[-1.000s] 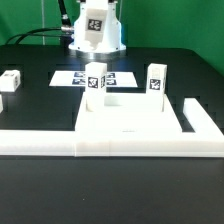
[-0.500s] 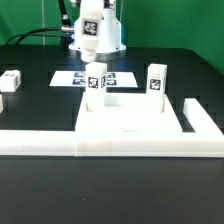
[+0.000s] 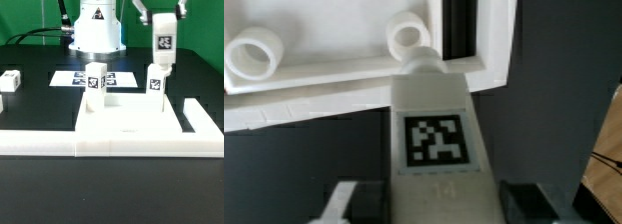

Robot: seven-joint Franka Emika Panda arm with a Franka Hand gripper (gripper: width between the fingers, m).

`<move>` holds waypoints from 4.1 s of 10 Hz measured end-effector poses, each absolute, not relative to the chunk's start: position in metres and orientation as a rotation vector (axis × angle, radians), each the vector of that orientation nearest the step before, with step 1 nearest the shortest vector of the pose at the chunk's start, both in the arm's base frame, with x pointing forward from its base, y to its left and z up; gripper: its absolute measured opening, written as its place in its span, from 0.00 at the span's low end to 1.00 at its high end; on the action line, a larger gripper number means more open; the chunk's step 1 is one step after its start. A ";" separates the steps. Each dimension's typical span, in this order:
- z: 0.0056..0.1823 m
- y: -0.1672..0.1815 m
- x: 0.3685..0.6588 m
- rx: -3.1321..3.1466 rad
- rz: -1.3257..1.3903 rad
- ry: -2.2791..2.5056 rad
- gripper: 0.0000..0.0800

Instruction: Assemble square table

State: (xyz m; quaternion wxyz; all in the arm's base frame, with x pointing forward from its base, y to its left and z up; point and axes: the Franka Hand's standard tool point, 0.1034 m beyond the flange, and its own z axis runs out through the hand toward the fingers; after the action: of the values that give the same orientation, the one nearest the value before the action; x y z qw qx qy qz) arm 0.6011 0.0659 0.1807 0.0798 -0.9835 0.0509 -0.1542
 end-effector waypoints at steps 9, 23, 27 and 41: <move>0.158 0.053 0.606 -2.974 -0.685 0.078 0.37; 0.110 0.076 0.605 -2.987 -0.681 0.086 0.37; 0.103 0.079 0.607 -2.989 -0.673 0.079 0.37; 0.092 0.079 0.611 -2.985 -0.800 0.073 0.58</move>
Offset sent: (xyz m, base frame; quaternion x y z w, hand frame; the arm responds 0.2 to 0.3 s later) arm -0.0181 -0.0496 -0.0213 -0.1072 0.1339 -0.1194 0.9779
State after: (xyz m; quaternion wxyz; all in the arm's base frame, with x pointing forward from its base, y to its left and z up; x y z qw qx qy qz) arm 0.6112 0.0788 0.0918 0.0251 -0.9654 0.0236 -0.2586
